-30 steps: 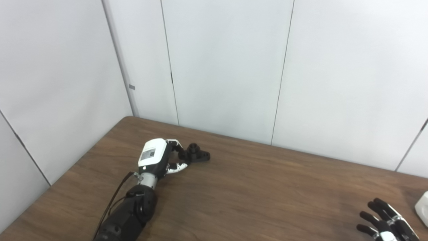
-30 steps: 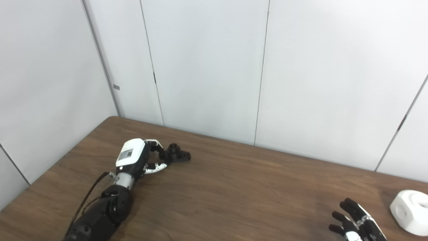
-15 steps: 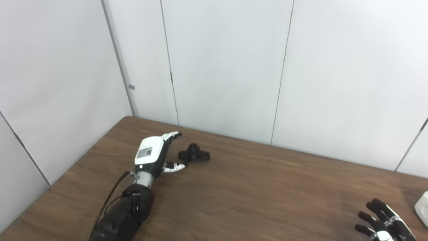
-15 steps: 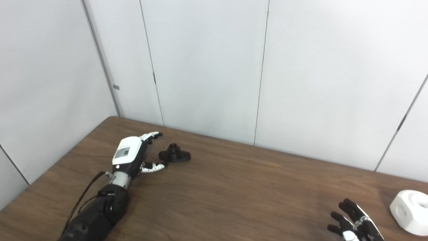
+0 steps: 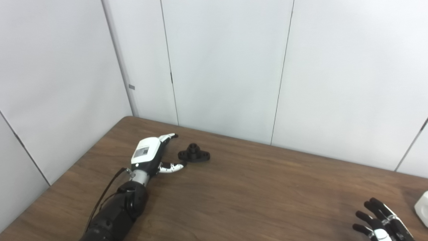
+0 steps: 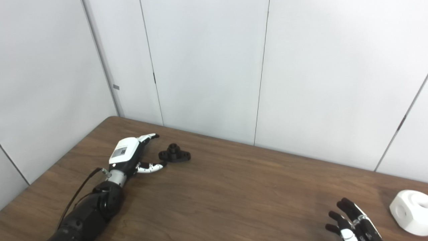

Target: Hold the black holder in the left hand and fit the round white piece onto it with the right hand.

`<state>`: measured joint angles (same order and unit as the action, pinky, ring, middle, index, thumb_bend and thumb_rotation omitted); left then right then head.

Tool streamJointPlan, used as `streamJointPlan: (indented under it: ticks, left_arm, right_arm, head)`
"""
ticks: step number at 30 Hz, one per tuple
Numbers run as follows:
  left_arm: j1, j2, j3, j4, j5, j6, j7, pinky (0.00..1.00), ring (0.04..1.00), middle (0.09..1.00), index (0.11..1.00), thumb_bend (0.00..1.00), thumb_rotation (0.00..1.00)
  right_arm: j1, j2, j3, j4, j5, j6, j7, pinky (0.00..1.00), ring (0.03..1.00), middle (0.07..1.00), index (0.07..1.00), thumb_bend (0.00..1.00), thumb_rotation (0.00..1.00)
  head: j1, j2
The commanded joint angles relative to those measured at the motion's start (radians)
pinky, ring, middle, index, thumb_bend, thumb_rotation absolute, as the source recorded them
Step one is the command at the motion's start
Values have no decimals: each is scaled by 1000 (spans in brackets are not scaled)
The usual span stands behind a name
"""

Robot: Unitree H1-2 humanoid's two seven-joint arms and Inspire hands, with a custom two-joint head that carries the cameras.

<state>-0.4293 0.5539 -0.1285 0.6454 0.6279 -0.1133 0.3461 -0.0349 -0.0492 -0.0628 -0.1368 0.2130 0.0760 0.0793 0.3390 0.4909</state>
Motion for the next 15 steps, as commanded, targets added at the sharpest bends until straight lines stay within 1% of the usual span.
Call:
streamJointPlan:
  ticks: [1, 2, 3, 5, 7, 15]
  left_arm:
    - [-39, 33, -16, -39, 18, 50, -53, 800, 871, 868, 840, 949, 332]
    - [-39, 37, -24, -49, 26, 74, -74, 845, 902, 886, 849, 943, 390]
    - [-43, 40, -35, -55, 38, 98, -95, 864, 916, 895, 854, 942, 426]
    - [-49, 46, -54, -63, 54, 124, -120, 899, 937, 909, 855, 944, 506]
    - [-57, 49, -69, -64, 65, 139, -130, 915, 944, 912, 848, 947, 547]
    - [-76, 40, -99, -70, 79, 157, -128, 975, 957, 910, 790, 958, 602]
  right_arm:
    - [-13, 7, -3, -41, 9, -49, 6, 623, 754, 831, 788, 402, 436]
    - [-11, 8, -3, -43, 7, -50, 6, 620, 747, 826, 783, 415, 439]
    - [-10, 8, -2, -44, 4, -49, 4, 617, 743, 823, 782, 422, 441]
    - [-6, 8, 0, -49, 1, -46, 3, 618, 746, 827, 784, 426, 444]
    - [-4, 9, 0, -54, 0, -41, 1, 617, 750, 830, 785, 422, 443]
    - [-4, 9, -2, -55, 7, -33, 2, 626, 743, 824, 784, 438, 428]
  head:
    - [-4, 8]
    - [-6, 7]
    - [-6, 7]
    - [-12, 11]
    - [-18, 13]
    - [-23, 20]
